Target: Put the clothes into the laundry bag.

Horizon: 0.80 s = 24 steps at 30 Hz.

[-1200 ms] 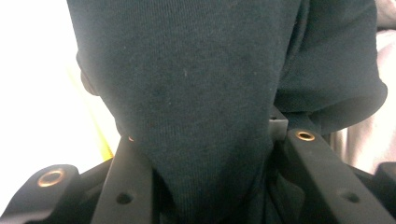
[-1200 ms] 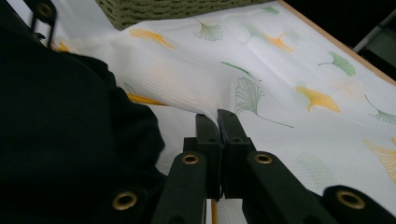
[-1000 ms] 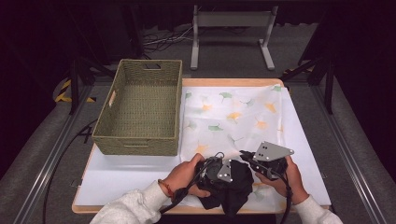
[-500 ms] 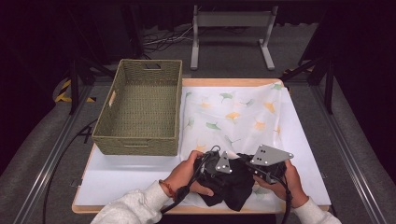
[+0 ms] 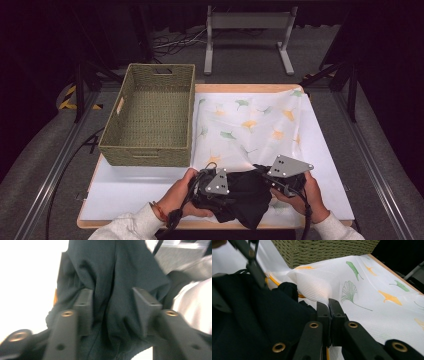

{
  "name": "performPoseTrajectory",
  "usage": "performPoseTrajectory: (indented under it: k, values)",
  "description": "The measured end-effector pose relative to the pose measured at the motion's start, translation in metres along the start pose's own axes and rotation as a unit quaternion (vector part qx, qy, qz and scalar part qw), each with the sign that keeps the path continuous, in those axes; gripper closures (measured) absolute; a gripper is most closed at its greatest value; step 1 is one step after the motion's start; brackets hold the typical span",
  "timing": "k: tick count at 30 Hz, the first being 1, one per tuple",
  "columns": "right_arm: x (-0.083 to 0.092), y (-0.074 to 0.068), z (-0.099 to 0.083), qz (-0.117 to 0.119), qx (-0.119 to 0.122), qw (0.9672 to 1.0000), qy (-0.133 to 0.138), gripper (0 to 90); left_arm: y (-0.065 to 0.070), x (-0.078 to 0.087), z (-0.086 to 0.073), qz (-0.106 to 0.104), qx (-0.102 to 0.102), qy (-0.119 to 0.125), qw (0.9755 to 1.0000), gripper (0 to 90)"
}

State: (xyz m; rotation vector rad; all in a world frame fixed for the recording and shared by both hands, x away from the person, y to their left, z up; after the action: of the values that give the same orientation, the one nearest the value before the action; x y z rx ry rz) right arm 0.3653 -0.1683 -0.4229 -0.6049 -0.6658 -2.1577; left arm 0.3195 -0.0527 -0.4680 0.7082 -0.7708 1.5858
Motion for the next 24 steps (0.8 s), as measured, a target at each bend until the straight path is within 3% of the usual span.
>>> performPoseTrajectory:
  k: [3, 9, 10, 15, 19, 24]
  values:
    - [-0.002, -0.003, 0.003, 0.004, 0.003, 1.0000, 0.002, 88.8, 0.000, -0.019, 0.002, 0.010, -0.011, -0.020, 0.9997, 62.9]
    - [-0.001, -0.007, 0.005, 0.011, 0.004, 0.9999, 0.004, 88.8, -0.012, -0.030, 0.008, 0.038, -0.009, -0.020, 0.9990, 69.3]
    - [-0.002, -0.009, 0.006, 0.014, 0.003, 0.9999, 0.004, 88.8, -0.018, -0.033, 0.010, 0.058, -0.011, -0.023, 0.9980, 70.7]
    - [0.000, -0.012, 0.008, 0.018, 0.003, 0.9998, 0.008, 88.8, -0.026, -0.033, 0.017, 0.075, -0.021, -0.033, 0.9964, 80.1]
    - [0.000, -0.013, 0.009, 0.020, -0.002, 0.9998, 0.008, 88.8, -0.036, -0.034, 0.023, 0.092, -0.028, -0.044, 0.9944, 81.8]
    - [0.000, -0.014, 0.009, 0.021, -0.001, 0.9998, 0.007, 88.8, -0.048, -0.033, 0.029, 0.107, -0.024, -0.037, 0.9933, 82.9]
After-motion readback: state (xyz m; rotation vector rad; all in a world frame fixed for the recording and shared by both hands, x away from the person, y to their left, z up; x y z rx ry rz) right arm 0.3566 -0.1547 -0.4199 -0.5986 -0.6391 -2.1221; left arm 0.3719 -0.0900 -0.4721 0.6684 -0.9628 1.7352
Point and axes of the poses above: each handheld gripper's, and its own axes: x roughly backward along the jaws, z roughly out of its top, y roughly to its right, the point moved 10 cm from there along -x, roughly forward along the jaws, and after that the axes turned 4 degrees about -y, right-handed, at the moved point
